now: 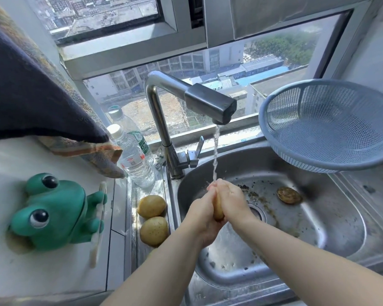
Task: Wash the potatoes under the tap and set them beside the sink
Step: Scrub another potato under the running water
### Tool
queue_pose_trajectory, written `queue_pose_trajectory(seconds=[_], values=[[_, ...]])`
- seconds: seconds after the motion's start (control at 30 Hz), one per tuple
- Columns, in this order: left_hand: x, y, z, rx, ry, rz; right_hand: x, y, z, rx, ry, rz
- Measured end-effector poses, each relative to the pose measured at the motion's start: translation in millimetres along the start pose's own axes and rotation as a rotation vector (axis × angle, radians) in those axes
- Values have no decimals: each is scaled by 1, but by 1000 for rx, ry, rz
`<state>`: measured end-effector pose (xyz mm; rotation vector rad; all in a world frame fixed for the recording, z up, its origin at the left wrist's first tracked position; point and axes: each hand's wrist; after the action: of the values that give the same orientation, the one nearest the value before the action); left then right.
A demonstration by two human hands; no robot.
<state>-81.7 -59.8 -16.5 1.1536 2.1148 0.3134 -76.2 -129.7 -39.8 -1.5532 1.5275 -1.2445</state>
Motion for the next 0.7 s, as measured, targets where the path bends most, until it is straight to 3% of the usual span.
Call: queue_pose_trajectory(seconds=[0.13, 0.23, 0.33, 0.4, 0.6, 0.7], values=[[5, 5, 2, -19, 95, 39, 2, -3, -2, -135, -98, 143], [10, 12, 5, 43, 150, 7, 9, 0, -6, -50, -286, 190], [12, 15, 6, 100, 183, -23, 17, 3, -10, 49, -407, 33], [11, 15, 5, 119, 181, -14, 17, 4, -10, 81, -384, -63], [1, 4, 4, 4, 104, -12, 4, -4, -12, 56, -107, -107], [3, 4, 2, 15, 99, 8, 8, -4, -10, 34, -143, -104]])
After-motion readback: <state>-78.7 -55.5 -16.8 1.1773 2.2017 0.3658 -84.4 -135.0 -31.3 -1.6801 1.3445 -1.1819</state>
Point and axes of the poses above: each hand's wrist, its own z-axis towards the middle knuckle, its own x-axis out of the back of the hand, y = z × x, and after that the axes turned 14 degrees about -z, right-handed
